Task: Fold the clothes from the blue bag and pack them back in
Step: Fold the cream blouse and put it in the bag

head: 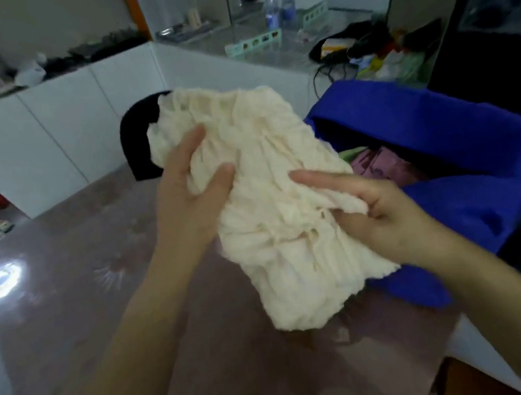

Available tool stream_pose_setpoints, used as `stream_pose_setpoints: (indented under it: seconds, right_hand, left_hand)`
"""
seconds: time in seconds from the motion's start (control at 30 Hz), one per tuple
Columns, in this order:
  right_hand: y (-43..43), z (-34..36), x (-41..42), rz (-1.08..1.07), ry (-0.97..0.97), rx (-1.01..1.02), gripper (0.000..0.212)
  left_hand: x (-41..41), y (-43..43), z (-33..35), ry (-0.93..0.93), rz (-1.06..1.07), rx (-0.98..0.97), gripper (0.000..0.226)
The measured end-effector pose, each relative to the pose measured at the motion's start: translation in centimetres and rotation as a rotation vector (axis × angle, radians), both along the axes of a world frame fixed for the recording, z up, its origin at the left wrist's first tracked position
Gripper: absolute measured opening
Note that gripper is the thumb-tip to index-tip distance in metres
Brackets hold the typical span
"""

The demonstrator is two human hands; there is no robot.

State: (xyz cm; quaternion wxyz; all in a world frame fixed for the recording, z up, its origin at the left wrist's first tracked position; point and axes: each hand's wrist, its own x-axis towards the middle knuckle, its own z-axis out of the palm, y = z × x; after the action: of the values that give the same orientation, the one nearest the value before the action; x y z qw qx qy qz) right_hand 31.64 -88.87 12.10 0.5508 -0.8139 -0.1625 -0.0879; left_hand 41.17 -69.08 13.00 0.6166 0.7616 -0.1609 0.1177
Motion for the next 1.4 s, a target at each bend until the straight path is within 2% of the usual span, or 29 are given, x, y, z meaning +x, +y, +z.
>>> stream_pose_setpoints:
  seconds: [0.2, 0.3, 0.43, 0.53, 0.6, 0.67, 0.73, 0.8, 0.87, 0.9, 0.97, 1.03, 1.07, 1.13, 1.2, 1.23, 1.3, 1.4]
  right_hand:
    - [-12.2, 7.1, 1.7, -0.237, -0.007, -0.261, 0.054]
    - [-17.6, 6.7, 4.3, -0.369, 0.02, -0.426, 0.063]
    - [-22.2, 2.3, 6.9, -0.427, 0.118, -0.633, 0.065]
    - [-23.6, -2.5, 7.0, -0.329, 0.255, -0.762, 0.062]
    - [-24.2, -5.4, 6.6, -0.262, 0.421, -0.841, 0.064]
    - [-24.1, -7.6, 6.1, -0.226, 0.602, -0.908, 0.064]
    - [-23.4, -8.7, 6.1, -0.163, 0.687, -0.944, 0.065]
    - [-23.1, -8.0, 6.2, -0.099, 0.775, -0.933, 0.061]
    - [-23.9, -6.3, 6.0, -0.074, 0.879, -0.904, 0.047]
    - [-24.3, -5.6, 5.6, -0.095, 0.935, -0.91, 0.039]
    - [-24.6, -5.7, 5.0, -0.164, 1.007, -0.964, 0.035]
    - [-24.0, -6.7, 4.7, -0.107, 0.875, -1.134, 0.04]
    - [-23.6, -7.0, 4.7, -0.07, 0.792, -1.18, 0.038]
    - [-22.5, -6.1, 4.8, -0.098, 0.753, -1.169, 0.026]
    - [-21.5, -3.7, 4.7, -0.216, 0.709, -1.187, 0.037]
    - [-21.2, -2.8, 4.6, -0.304, 0.68, -1.189, 0.044]
    - [-21.0, -2.0, 4.6, -0.354, 0.647, -1.229, 0.049]
    - [-21.2, -3.3, 5.2, -0.192, 0.917, -1.153, 0.058]
  left_hand:
    - [4.0, -14.2, 4.0, -0.112, -0.181, -0.027, 0.06]
    - [5.7, -19.9, 2.9, -0.106, -0.24, -0.03, 0.066]
    - [6.8, -23.7, -1.0, -0.013, -0.308, 0.052, 0.069]
    - [6.2, -24.8, -6.1, 0.21, -0.3, 0.225, 0.067]
    - [5.5, -25.2, -9.1, 0.402, -0.343, 0.457, 0.064]
    - [5.0, -25.3, -10.3, 0.483, -0.403, 0.707, 0.056]
    - [5.3, -25.2, -10.4, 0.485, -0.419, 0.777, 0.059]
    - [5.5, -25.0, -9.9, 0.508, -0.462, 0.696, 0.071]
    - [4.9, -24.7, -9.0, 0.479, -0.542, 0.641, 0.074]
    - [4.7, -24.7, -8.8, 0.465, -0.599, 0.678, 0.072]
    - [4.2, -24.5, -8.3, 0.466, -0.739, 0.87, 0.061]
    - [4.2, -24.5, -7.6, 0.431, -0.804, 1.064, 0.05]
    - [4.3, -24.7, -7.1, 0.347, -0.792, 1.109, 0.042]
    - [4.8, -25.3, -6.1, 0.087, -0.583, 1.088, 0.034]
    - [5.1, -26.2, -5.4, -0.173, -0.365, 0.976, 0.031]
    - [5.2, -26.7, -5.2, -0.252, -0.36, 0.967, 0.033]
    - [5.7, -27.8, -5.9, -0.25, -0.472, 1.194, 0.05]
    - [6.8, -29.2, -8.9, -0.157, -0.692, 1.461, 0.076]
